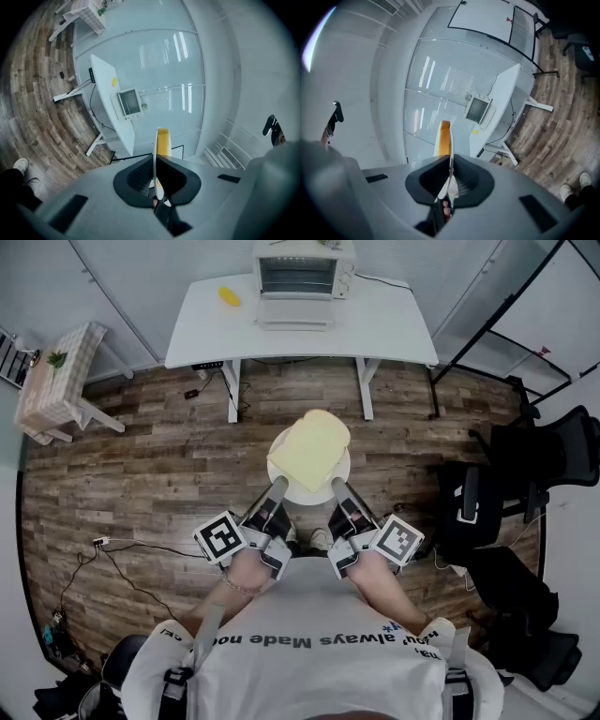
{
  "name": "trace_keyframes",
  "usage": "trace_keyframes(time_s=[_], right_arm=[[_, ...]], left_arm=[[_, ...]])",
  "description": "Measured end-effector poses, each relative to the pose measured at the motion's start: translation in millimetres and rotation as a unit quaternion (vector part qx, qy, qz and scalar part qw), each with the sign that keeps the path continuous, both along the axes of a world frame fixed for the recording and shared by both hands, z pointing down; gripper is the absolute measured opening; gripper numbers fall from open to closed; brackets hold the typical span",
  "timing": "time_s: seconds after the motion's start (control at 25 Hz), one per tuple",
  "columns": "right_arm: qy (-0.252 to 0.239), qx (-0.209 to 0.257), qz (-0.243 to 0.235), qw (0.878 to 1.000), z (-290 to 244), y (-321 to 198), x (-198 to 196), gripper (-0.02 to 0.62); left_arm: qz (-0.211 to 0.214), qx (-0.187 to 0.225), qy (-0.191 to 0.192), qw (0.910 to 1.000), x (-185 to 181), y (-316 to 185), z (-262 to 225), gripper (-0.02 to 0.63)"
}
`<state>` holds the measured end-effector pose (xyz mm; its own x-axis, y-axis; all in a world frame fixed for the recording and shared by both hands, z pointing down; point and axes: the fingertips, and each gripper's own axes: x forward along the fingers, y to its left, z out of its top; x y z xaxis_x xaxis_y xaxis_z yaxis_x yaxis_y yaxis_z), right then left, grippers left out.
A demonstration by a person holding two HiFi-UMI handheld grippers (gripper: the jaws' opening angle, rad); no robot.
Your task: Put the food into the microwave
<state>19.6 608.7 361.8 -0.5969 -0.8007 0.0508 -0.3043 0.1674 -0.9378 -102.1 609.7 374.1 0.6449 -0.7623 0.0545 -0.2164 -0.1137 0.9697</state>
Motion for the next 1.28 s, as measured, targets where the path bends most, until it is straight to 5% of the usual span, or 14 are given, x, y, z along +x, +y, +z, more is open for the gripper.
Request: trace_keyframes(time_s=[0.56,1.28], right_arm=[[0.019,0.005,0.009,1.0,4,-19,-29,0.025],[-0.001,-0.012,0.013,1.0,20,-84,-40,0.025]], left_arm=[[0.005,0.009,0.038,0.9992,-16,-23,-14,0.018],[0.007,0.0,0.033,0.9994,-29,-88,0,0.018]])
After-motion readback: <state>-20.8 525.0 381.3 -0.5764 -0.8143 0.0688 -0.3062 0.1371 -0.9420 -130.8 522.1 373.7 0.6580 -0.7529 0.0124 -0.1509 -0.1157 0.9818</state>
